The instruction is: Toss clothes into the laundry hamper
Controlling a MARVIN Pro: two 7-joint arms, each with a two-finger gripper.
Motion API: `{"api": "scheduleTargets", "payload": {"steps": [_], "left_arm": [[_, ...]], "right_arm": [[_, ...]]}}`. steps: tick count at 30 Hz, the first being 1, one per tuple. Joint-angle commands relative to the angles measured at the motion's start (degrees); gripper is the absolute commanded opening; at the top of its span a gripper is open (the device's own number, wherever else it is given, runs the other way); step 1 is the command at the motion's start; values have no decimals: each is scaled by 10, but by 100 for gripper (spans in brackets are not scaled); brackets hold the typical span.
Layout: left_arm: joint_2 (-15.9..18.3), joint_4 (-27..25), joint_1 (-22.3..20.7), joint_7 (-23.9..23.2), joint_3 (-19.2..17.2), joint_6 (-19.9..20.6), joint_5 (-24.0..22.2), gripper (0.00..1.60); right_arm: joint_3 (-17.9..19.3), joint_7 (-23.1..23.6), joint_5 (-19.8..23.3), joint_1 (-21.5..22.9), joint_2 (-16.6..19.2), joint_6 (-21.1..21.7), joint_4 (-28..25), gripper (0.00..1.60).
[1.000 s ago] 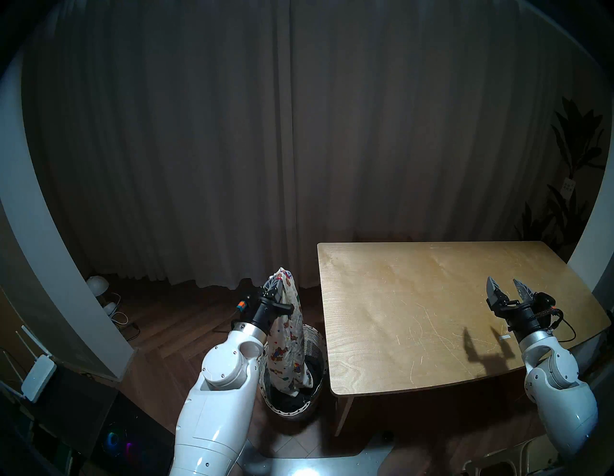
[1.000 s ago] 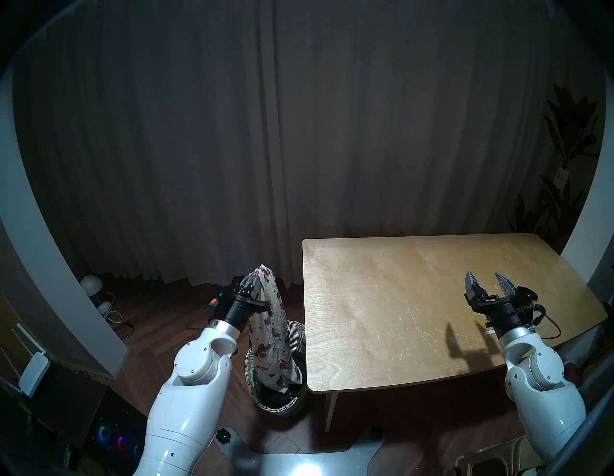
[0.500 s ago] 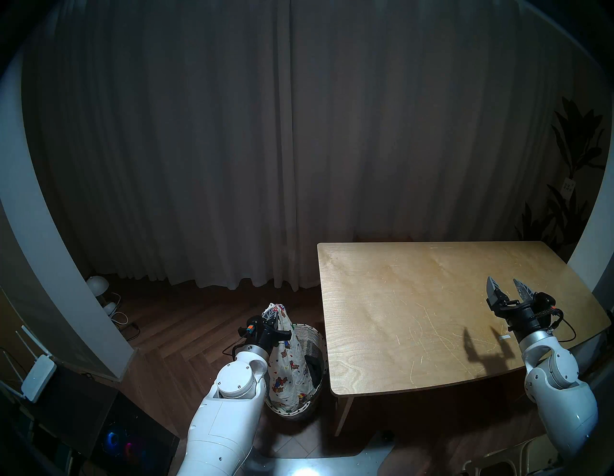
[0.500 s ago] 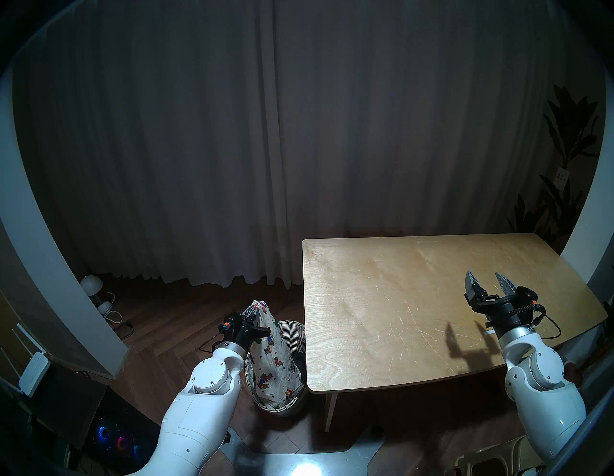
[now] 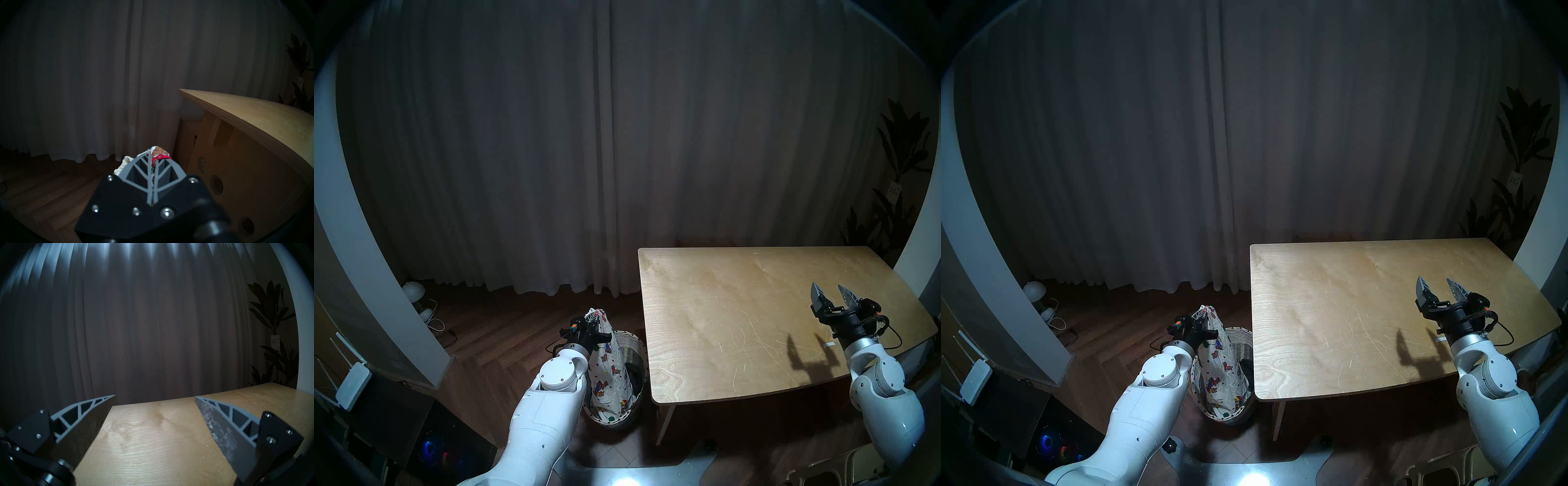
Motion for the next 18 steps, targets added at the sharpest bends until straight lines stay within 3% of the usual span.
{"api": "scheduleTargets", "payload": {"steps": [1, 7, 14, 18], "left_arm": [[13, 1, -64, -4, -10, 9, 4, 0], [19, 17, -94, -8, -17, 23, 10, 0], [10, 115, -135, -15, -15, 17, 12, 0], [7, 151, -138, -22, -13, 2, 12, 0]], "right_arm": [[4, 0, 0, 3, 1, -2, -6, 160], [4, 0, 0, 3, 1, -2, -6, 160], [5, 0, 0, 2, 1, -2, -7, 160], [5, 0, 0, 2, 1, -2, -8, 160]]}}
